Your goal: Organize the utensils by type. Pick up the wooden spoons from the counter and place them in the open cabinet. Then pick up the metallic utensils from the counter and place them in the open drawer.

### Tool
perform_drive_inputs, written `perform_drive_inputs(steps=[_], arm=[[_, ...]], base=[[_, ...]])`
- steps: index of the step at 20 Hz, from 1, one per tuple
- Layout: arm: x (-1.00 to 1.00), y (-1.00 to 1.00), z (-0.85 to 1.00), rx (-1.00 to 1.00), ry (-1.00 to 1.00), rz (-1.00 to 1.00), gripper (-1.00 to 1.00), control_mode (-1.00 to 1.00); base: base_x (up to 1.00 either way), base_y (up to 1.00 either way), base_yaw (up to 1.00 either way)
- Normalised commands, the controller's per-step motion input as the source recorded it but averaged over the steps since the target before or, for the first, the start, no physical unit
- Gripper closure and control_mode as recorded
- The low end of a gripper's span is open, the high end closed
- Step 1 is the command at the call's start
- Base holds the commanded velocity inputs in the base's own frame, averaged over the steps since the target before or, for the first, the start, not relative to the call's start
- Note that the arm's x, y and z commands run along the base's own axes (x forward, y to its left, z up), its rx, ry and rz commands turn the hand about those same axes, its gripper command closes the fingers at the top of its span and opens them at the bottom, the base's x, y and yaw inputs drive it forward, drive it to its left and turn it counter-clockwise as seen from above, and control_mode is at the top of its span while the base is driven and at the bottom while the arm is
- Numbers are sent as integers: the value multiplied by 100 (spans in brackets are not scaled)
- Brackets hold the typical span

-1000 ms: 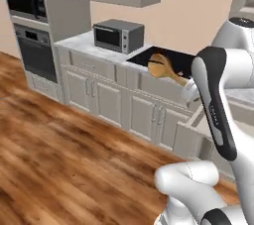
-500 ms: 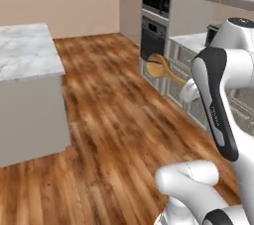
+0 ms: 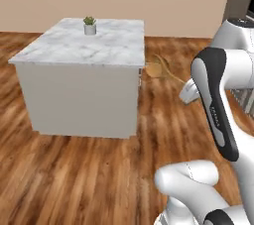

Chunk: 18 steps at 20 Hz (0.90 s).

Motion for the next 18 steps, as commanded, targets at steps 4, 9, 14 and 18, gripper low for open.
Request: perform_drive_inputs(steps=[4, 9, 14, 18], arm=[[0, 0, 0, 0, 0, 0, 100, 100], [0, 0, 0, 0, 0, 0, 100, 100], [0, 0, 0, 0, 0, 0, 100, 100], [0, 0, 0, 0, 0, 0, 100, 100]], base=[[67, 1, 73], [90, -8, 66], [100, -15, 51], [100, -3, 53]])
